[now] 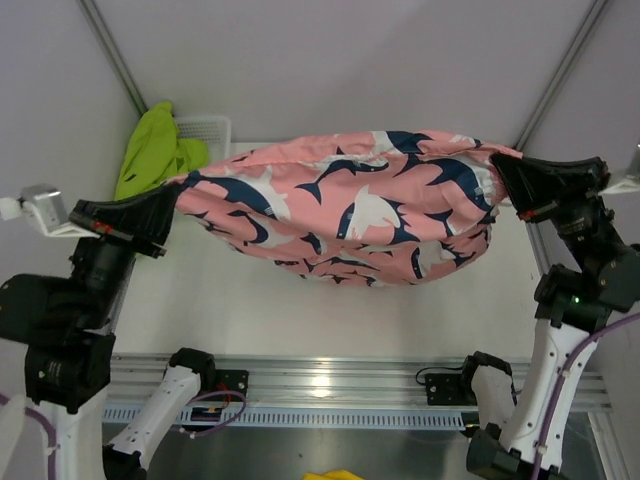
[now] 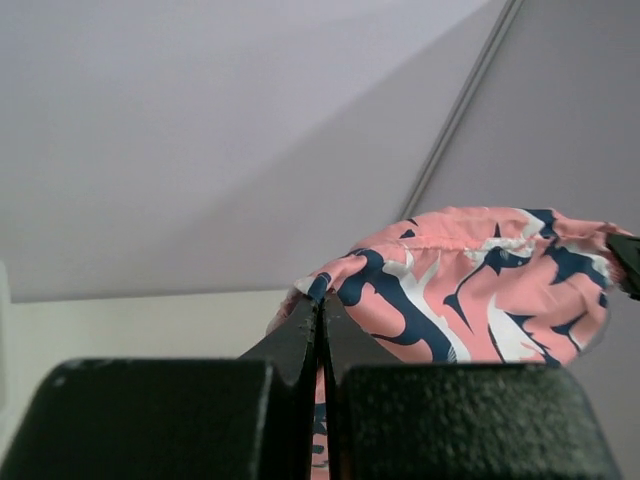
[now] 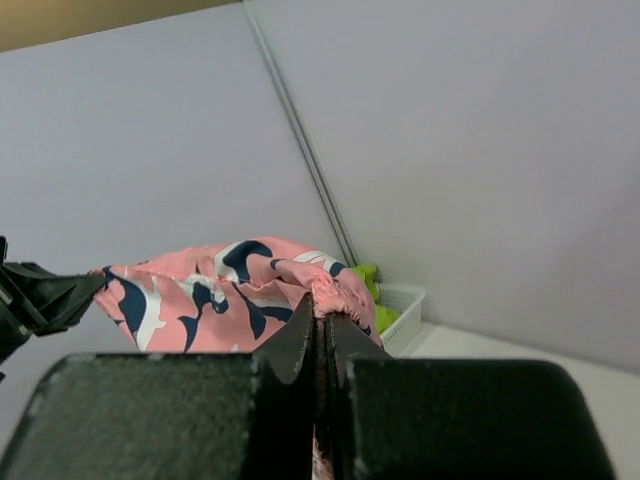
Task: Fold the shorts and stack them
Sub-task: Flatten the shorts out
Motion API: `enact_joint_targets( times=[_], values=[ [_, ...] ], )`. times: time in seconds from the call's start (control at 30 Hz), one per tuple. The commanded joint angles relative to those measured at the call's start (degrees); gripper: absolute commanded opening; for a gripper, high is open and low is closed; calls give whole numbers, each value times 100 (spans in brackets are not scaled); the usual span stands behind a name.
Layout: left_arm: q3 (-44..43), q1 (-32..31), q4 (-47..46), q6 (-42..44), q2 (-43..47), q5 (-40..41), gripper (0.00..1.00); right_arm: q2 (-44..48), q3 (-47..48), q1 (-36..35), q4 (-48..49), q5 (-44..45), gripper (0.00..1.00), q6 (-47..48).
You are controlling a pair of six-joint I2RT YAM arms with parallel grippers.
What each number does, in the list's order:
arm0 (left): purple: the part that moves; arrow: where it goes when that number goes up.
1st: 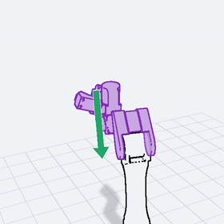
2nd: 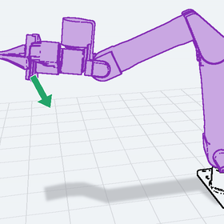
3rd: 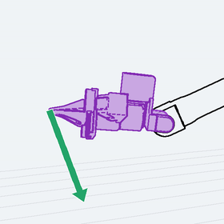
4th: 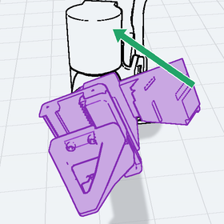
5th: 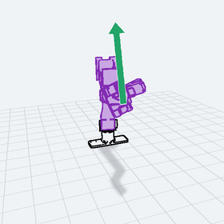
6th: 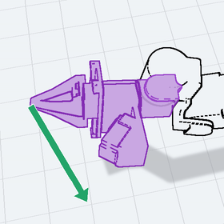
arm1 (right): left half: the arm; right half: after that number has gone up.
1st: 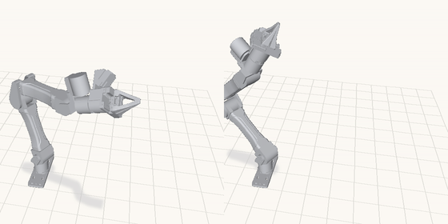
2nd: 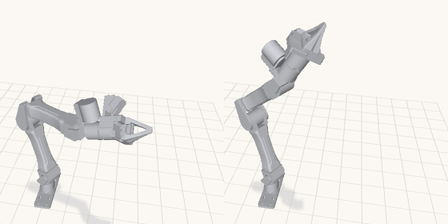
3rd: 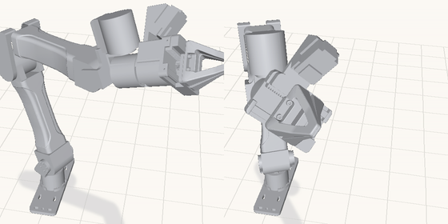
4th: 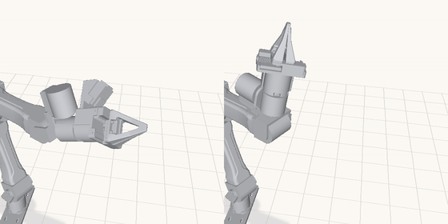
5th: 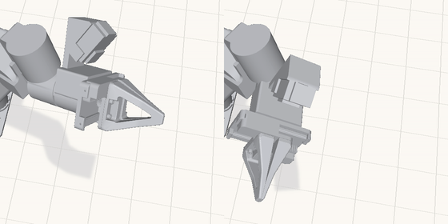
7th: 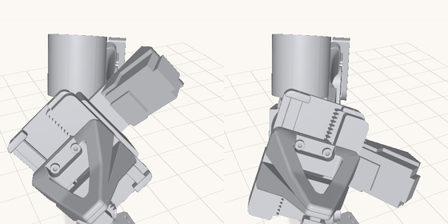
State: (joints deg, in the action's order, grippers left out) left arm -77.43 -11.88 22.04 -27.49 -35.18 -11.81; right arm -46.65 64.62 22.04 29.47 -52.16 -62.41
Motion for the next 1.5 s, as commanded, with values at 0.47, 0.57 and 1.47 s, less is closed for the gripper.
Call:
enact_joint_targets(
  times=[0.47, 0.57, 1.47],
  values=[
    [-1486, 45, 467, 376, 65, 601, 0, 615, 2212, -552, -2101, 971, 0, 1047],
    [-1319, 45, 564, 121, -532, 610, 0, -7, 2126, -561, -2610, 831, 0, 863],
    [-36, 186, -912, -476, 53, 30, 0, -40, 1105, -921, -1761, 821, 0, 862]
  ],
)
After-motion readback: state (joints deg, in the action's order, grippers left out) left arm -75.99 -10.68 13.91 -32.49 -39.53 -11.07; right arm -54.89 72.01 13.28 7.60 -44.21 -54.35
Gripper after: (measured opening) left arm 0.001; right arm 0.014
